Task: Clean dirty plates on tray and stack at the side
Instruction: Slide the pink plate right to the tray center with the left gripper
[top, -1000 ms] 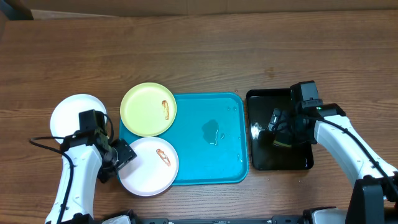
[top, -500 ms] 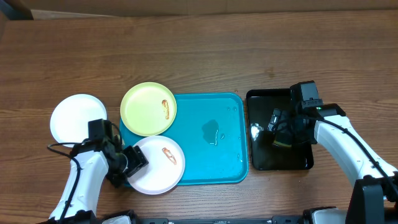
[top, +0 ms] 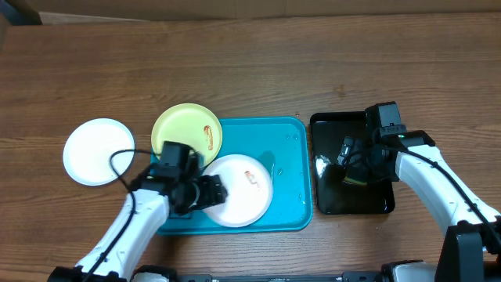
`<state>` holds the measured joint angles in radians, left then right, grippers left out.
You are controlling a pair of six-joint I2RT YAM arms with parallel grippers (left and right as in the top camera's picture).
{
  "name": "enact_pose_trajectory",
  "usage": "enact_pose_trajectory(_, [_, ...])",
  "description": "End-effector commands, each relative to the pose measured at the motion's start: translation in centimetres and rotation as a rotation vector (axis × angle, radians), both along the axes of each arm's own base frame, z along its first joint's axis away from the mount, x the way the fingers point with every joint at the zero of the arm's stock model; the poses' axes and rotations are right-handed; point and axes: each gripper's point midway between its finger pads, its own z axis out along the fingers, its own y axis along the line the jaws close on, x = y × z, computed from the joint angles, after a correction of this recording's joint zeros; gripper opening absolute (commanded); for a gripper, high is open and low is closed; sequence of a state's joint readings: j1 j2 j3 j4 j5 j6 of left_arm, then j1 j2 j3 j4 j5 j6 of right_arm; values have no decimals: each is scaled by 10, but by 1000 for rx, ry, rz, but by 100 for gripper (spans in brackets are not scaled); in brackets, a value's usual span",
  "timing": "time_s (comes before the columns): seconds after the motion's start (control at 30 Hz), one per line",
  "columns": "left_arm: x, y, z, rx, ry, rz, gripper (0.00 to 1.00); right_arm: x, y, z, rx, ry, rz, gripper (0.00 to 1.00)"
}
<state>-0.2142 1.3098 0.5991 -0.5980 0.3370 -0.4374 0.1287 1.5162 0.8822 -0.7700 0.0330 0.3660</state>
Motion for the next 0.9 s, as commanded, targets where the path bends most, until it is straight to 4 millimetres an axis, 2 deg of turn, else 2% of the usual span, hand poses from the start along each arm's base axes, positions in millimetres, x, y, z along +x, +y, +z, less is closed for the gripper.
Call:
enact_pose_trajectory(0.0, [0,-29,5,-48,-30,-45,82,2,-2,1,-8,-8,-8,100])
enact_pose_trajectory(0.1, [5,-50,11,-77,-80,-85,82,2,-2,1,-8,-8,-8,100])
enact_pose_trajectory(0.17, [7,-56,15,-82,-99,-104,79,2,-2,1,-8,-8,-8,100])
enact_pose_trajectory(0.27, [14,-46,24,-17,-97,-77,78,2,-2,1,-8,-8,-8,100])
enact_pose_trajectory(0.37, [26,-32,46,77,-102,-42,79,2,-2,1,-8,-8,-8,100])
enact_pose_trajectory(0.5, [35,-32,62,91,-126,-33,78,2,-2,1,-8,-8,-8,100])
enact_pose_trajectory(0.67, [33,-20,44,163,-86,21,73,2,-2,1,-8,-8,-8,100])
enact_pose_trajectory(0.87, [22,-29,9,201,31,-6,72,2,-2,1,-9,-8,-8,100])
